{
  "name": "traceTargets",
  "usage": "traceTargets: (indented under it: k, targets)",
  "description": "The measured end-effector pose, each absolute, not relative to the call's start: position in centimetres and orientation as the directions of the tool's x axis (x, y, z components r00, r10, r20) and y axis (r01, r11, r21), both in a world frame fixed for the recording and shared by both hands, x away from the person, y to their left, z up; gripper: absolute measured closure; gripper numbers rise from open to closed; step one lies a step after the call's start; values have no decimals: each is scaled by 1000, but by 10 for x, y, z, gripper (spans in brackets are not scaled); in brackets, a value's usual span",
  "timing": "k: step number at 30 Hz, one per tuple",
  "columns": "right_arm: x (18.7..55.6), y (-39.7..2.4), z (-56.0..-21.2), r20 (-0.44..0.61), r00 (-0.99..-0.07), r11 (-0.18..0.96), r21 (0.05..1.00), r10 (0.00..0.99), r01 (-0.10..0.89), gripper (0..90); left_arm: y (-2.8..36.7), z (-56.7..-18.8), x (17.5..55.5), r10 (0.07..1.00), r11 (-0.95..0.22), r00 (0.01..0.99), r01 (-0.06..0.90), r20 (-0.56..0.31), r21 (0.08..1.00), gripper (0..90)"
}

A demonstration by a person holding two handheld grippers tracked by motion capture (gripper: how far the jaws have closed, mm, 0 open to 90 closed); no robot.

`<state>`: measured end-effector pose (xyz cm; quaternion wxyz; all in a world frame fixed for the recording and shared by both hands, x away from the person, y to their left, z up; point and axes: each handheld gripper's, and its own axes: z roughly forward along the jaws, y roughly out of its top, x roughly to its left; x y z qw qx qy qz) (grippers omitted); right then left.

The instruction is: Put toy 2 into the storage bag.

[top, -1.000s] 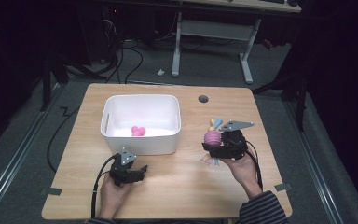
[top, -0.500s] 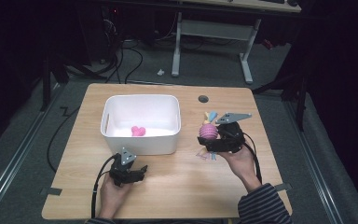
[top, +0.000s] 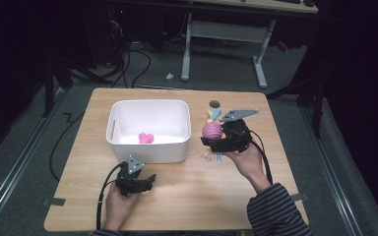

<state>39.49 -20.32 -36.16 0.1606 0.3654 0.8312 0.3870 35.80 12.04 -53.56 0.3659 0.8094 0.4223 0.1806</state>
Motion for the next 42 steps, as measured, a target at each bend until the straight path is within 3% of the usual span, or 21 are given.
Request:
traceTargets:
  k: [21, 42]
  targets:
    - [428, -152, -350, 51, -747, 477, 741, 662, 473, 328, 120, -536, 358, 816, -374, 578, 552, -19, 745, 275]
    - [449, -86, -370, 66, -818, 599, 648, 571, 470, 325, 121, -536, 358, 813, -376, 581, 552, -20, 744, 273]
